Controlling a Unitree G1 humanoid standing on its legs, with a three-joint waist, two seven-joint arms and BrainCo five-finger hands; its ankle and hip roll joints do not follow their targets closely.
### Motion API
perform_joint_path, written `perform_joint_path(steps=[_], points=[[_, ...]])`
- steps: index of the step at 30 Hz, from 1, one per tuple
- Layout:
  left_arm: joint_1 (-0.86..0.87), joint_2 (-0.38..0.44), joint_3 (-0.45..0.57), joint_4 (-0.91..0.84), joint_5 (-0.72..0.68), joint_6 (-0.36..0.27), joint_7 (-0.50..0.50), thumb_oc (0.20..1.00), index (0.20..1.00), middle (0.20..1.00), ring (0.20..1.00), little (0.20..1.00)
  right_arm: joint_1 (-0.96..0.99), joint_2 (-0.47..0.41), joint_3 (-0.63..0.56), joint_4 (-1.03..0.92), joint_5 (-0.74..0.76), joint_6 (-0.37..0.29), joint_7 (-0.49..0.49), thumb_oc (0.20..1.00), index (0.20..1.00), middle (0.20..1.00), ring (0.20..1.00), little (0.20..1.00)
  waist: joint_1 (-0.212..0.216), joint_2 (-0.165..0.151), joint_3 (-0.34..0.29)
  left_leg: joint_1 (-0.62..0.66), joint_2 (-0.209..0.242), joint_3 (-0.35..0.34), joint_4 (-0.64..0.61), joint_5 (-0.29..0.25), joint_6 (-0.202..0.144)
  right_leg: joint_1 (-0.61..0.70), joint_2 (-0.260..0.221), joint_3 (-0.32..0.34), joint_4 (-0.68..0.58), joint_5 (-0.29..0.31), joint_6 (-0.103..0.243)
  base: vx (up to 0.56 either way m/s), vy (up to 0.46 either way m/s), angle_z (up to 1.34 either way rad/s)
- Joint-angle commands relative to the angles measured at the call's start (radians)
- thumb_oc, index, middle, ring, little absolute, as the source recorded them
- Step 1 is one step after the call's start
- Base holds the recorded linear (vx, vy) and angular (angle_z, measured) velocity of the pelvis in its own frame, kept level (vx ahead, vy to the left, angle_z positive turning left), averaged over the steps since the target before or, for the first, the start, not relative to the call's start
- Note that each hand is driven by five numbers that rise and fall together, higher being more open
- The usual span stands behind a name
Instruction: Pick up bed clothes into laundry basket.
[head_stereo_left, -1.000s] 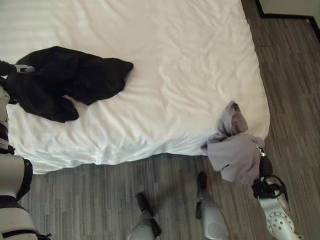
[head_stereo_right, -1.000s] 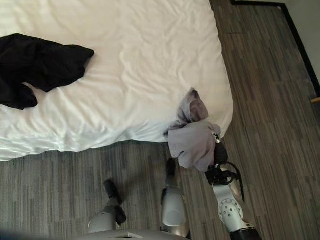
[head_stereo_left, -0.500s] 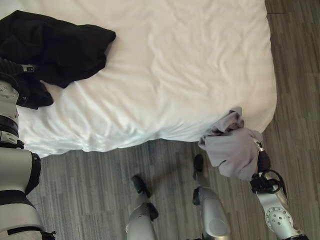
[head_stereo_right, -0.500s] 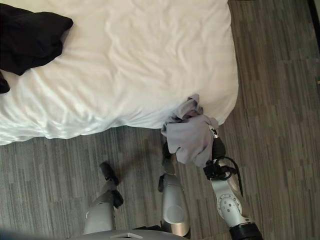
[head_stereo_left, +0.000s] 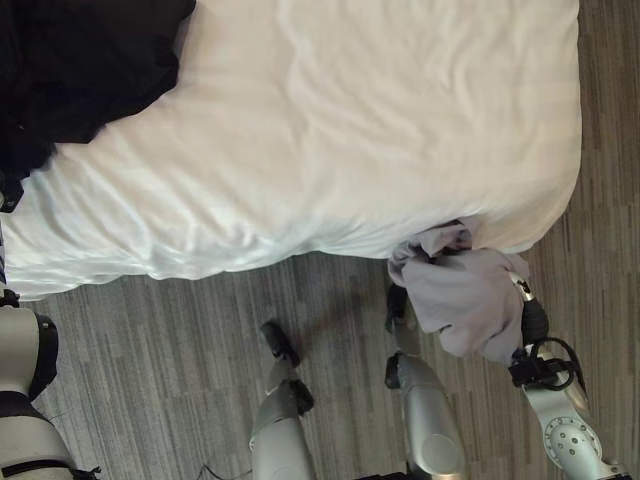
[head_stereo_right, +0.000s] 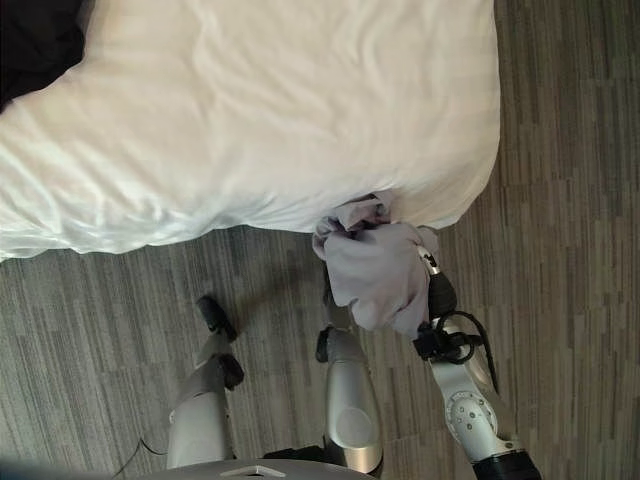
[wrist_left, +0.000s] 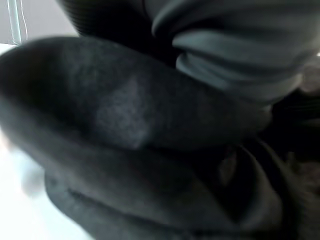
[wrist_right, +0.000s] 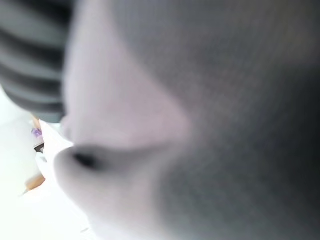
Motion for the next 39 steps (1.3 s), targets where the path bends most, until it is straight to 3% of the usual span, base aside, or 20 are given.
perform_joint_path(steps=[1, 3, 5, 7, 8, 10, 11, 12, 13, 15, 16, 18, 23, 26, 34, 36, 39], points=[[0.015, -0.027, 0.011, 0.024, -0.051, 0.002, -0.077, 0.200, 0.200, 0.200, 0.200, 0.200, -0.016, 0.003, -0.061, -0.057, 0.032, -0.043, 0.043, 0.200, 0.200, 0.200, 0.200, 0.200, -0.010, -0.038, -0.018, -0.028, 0.023, -0.054, 0.049, 0.010, -0.022, 0.113, -0.103, -0.012, 0.032, 0.021, 0.147, 0.00, 0.000, 0.00], [0.023, -0.060, 0.083, -0.021, -0.236, -0.019, -0.078, 0.200, 0.200, 0.200, 0.200, 0.200, -0.023, 0.007, -0.060, -0.054, 0.028, -0.047, 0.035, 0.200, 0.200, 0.200, 0.200, 0.200, -0.009, -0.036, -0.018, -0.024, 0.025, -0.057, 0.049, 0.008, -0.024, 0.116, -0.103, -0.012, 0.033, 0.013, 0.146, 0.00, 0.000, 0.00], [0.060, -0.142, 0.195, -0.122, -0.537, -0.058, -0.105, 0.200, 0.200, 0.200, 0.200, 0.200, -0.037, 0.013, -0.064, -0.040, 0.020, -0.051, 0.019, 0.200, 0.200, 0.200, 0.200, 0.200, -0.006, -0.028, -0.019, -0.017, 0.024, -0.062, 0.047, 0.004, -0.025, 0.121, -0.103, -0.011, 0.036, 0.003, 0.145, 0.00, 0.000, 0.00], [0.128, -0.226, 0.231, -0.356, -0.805, -0.118, -0.105, 0.200, 0.200, 0.200, 0.200, 0.200, -0.051, 0.019, -0.068, -0.035, 0.004, -0.062, -0.017, 0.200, 0.200, 0.200, 0.200, 0.200, 0.000, -0.015, -0.019, -0.005, 0.021, -0.072, 0.041, 0.006, -0.024, 0.132, -0.105, -0.014, 0.040, -0.011, 0.141, 0.00, 0.020, 0.06], [0.136, -0.227, 0.235, -0.363, -0.806, -0.118, -0.102, 0.200, 0.200, 0.200, 0.200, 0.200, -0.050, 0.018, -0.068, -0.035, 0.004, -0.062, -0.018, 0.200, 0.200, 0.200, 0.200, 0.200, -0.001, -0.013, -0.020, -0.004, 0.021, -0.072, 0.040, 0.006, -0.024, 0.134, -0.105, -0.014, 0.041, -0.012, 0.141, 0.00, 0.016, 0.09], [0.215, -0.293, 0.281, -0.518, -0.987, -0.158, -0.120, 0.200, 0.200, 0.200, 0.200, 0.200, -0.058, 0.023, -0.071, -0.037, -0.003, -0.065, -0.027, 0.200, 0.200, 0.200, 0.200, 0.200, 0.004, -0.009, -0.024, 0.011, 0.015, -0.078, 0.031, 0.007, -0.024, 0.144, -0.108, -0.015, 0.048, -0.020, 0.138, 0.01, 0.015, 0.12], [0.267, -0.343, 0.311, -0.589, -1.086, -0.173, -0.126, 0.200, 0.200, 0.200, 0.200, 0.200, -0.062, 0.020, -0.065, -0.032, -0.008, -0.065, -0.030, 0.200, 0.200, 0.200, 0.200, 0.200, 0.002, -0.007, -0.027, 0.024, 0.013, -0.079, 0.024, 0.007, -0.024, 0.151, -0.109, -0.014, 0.053, -0.026, 0.137, 0.04, 0.033, 0.12], [0.316, -0.456, 0.352, -0.686, -1.211, -0.203, -0.126, 0.200, 0.200, 0.200, 0.200, 0.200, -0.076, 0.035, -0.060, -0.012, -0.021, -0.074, -0.056, 0.200, 0.200, 0.200, 0.200, 0.200, 0.002, -0.008, -0.038, 0.043, 0.009, -0.080, 0.015, 0.005, -0.022, 0.162, -0.111, -0.013, 0.061, -0.033, 0.133, 0.03, 0.026, 0.11], [0.324, -0.459, 0.356, -0.693, -1.211, -0.203, -0.124, 0.200, 0.200, 0.200, 0.200, 0.200, -0.075, 0.032, -0.059, -0.011, -0.021, -0.074, -0.056, 0.200, 0.200, 0.200, 0.200, 0.200, 0.000, -0.005, -0.039, 0.046, 0.009, -0.079, 0.014, 0.005, -0.022, 0.164, -0.112, -0.012, 0.062, -0.034, 0.134, 0.04, 0.029, 0.05], [0.382, -0.602, 0.376, -0.828, -1.299, -0.236, -0.153, 0.200, 0.200, 0.200, 0.200, 0.200, -0.105, 0.051, -0.061, 0.011, -0.028, -0.081, -0.078, 0.200, 0.200, 0.200, 0.200, 0.200, -0.002, -0.006, -0.064, 0.088, 0.003, -0.078, -0.004, -0.001, -0.017, 0.185, -0.116, -0.007, 0.076, -0.048, 0.130, 0.07, 0.036, 0.02], [0.387, -0.604, 0.377, -0.834, -1.298, -0.237, -0.150, 0.200, 0.200, 0.200, 0.200, 0.200, -0.104, 0.049, -0.061, 0.011, -0.028, -0.081, -0.078, 0.200, 0.200, 0.200, 0.200, 0.200, -0.001, -0.005, -0.064, 0.092, 0.002, -0.076, -0.006, 0.000, -0.017, 0.187, -0.116, -0.007, 0.076, -0.049, 0.130, 0.11, 0.040, 0.00], [0.444, -0.737, 0.383, -0.967, -1.355, -0.283, -0.171, 0.200, 0.200, 0.200, 0.200, 0.200, -0.133, 0.075, -0.072, 0.010, -0.036, -0.098, -0.099, 0.200, 0.200, 0.200, 0.200, 0.200, -0.003, -0.008, -0.093, 0.138, -0.001, -0.070, -0.030, -0.004, -0.014, 0.213, -0.120, -0.004, 0.079, -0.062, 0.126, 0.08, 0.016, -0.03], [0.555, -0.848, 0.378, -1.109, -1.384, -0.315, -0.187, 0.200, 0.200, 0.200, 0.200, 0.200, -0.166, 0.109, -0.118, -0.008, -0.042, -0.131, -0.134, 0.200, 0.200, 0.200, 0.200, 0.200, 0.000, -0.013, -0.140, 0.210, -0.009, -0.057, -0.063, -0.009, -0.006, 0.256, -0.122, 0.006, 0.080, -0.081, 0.120, 0.07, 0.004, -0.08], [0.646, -0.883, 0.374, -1.179, -1.387, -0.311, -0.214, 0.200, 0.200, 0.200, 0.200, 0.200, -0.196, 0.130, -0.160, -0.023, -0.027, -0.161, -0.149, 0.200, 0.200, 0.200, 0.200, 0.200, 0.005, -0.015, -0.174, 0.251, -0.020, -0.039, -0.086, 0.009, 0.007, 0.280, -0.130, 0.003, 0.080, -0.079, 0.108, 0.04, 0.004, -0.14], [0.883, -0.849, 0.424, -1.366, -1.324, -0.307, -0.237, 0.200, 0.200, 0.200, 0.200, 0.200, -0.287, 0.181, -0.269, -0.109, 0.034, -0.266, -0.181, 0.200, 0.200, 0.200, 0.200, 0.200, 0.026, 0.013, -0.305, 0.363, -0.035, -0.029, -0.107, -0.002, 0.018, 0.397, -0.138, -0.013, 0.080, -0.092, 0.108, 0.05, -0.008, 0.00], [0.905, -0.830, 0.438, -1.367, -1.313, -0.299, -0.243, 0.200, 0.200, 0.200, 0.200, 0.200, -0.294, 0.182, -0.278, -0.118, 0.031, -0.272, -0.186, 0.200, 0.200, 0.200, 0.200, 0.200, 0.028, 0.017, -0.320, 0.377, -0.034, -0.029, -0.107, -0.005, 0.018, 0.410, -0.138, -0.014, 0.081, -0.093, 0.109, 0.00, -0.013, 0.06], [1.057, -0.825, 0.515, -1.421, -1.229, -0.265, -0.269, 0.200, 0.200, 0.200, 0.200, 0.200, -0.277, 0.184, -0.337, -0.116, -0.015, -0.269, -0.202, 0.200, 0.200, 0.200, 0.200, 0.200, 0.045, 0.027, -0.392, 0.450, -0.038, -0.022, -0.107, -0.020, 0.024, 0.484, -0.136, -0.024, 0.083, -0.121, 0.104, 0.02, -0.015, 0.08]])
